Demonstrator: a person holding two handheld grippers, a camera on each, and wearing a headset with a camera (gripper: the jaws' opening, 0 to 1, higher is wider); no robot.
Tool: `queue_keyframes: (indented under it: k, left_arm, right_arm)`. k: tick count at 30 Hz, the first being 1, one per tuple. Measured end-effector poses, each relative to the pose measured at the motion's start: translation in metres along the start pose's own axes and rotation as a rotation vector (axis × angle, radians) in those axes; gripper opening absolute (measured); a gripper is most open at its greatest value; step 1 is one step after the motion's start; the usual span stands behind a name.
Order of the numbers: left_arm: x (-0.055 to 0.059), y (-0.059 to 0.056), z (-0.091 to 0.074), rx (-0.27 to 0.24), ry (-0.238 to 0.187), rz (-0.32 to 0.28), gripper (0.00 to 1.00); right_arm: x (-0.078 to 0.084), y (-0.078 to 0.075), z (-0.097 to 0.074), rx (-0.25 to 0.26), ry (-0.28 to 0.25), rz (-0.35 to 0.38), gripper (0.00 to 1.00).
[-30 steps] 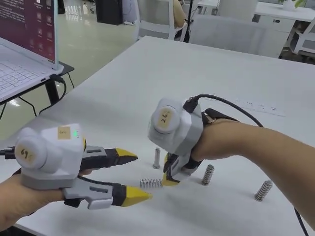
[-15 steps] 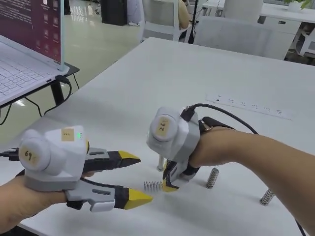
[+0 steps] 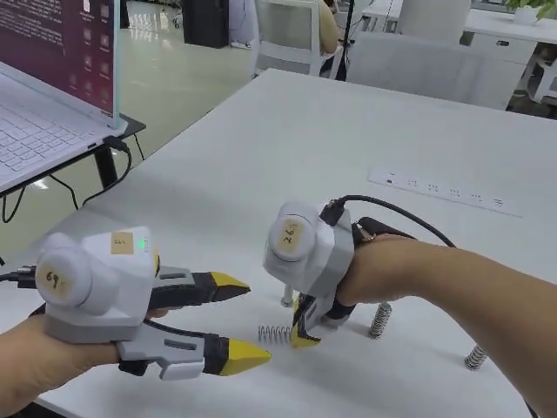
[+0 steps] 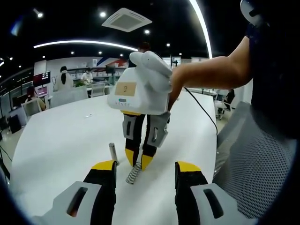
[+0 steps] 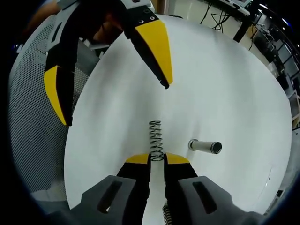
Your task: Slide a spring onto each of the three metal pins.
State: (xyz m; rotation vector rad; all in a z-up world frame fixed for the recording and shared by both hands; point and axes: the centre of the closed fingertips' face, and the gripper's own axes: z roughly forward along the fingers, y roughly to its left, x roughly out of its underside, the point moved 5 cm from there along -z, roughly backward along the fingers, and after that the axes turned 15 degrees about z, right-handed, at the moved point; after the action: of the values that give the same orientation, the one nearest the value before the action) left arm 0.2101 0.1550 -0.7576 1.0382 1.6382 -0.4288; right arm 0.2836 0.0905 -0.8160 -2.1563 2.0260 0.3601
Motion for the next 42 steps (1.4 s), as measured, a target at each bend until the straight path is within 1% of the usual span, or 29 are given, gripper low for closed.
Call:
queue_keyframes:
  k: [6, 12, 22, 26, 31, 34, 42]
  left_arm:
    - [0.001, 0.001, 0.001, 0.005, 0.000, 0.001, 0.44]
    - [0.000, -0.002, 0.005, 0.020, 0.004, 0.008, 0.43]
    - [-0.005, -0.002, 0.011, 0.049, 0.008, 0.030, 0.42]
    - [-0.008, -0.003, 0.016, 0.072, 0.008, 0.042, 0.41]
    - [-0.011, -0.003, 0.022, 0.104, 0.012, 0.063, 0.40]
    - [-0.012, -0.002, 0.024, 0.114, 0.010, 0.067, 0.39]
    - [-0.014, -0.004, 0.029, 0.152, 0.016, 0.091, 0.36]
  right_arm:
    - [0.003, 0.001, -0.003, 0.006, -0.001, 0.008, 0.08]
    - [0.006, 0.005, -0.011, 0.009, 0.001, 0.021, 0.08]
    - [0.011, 0.013, -0.032, 0.015, -0.021, 0.061, 0.08]
    - [0.013, 0.019, -0.042, 0.024, -0.030, 0.065, 0.08]
    - [0.015, 0.025, -0.056, 0.028, -0.049, 0.078, 0.08]
    - [0.016, 0.029, -0.063, 0.031, -0.060, 0.084, 0.08]
    - [0.022, 0.036, -0.077, 0.036, -0.073, 0.098, 0.08]
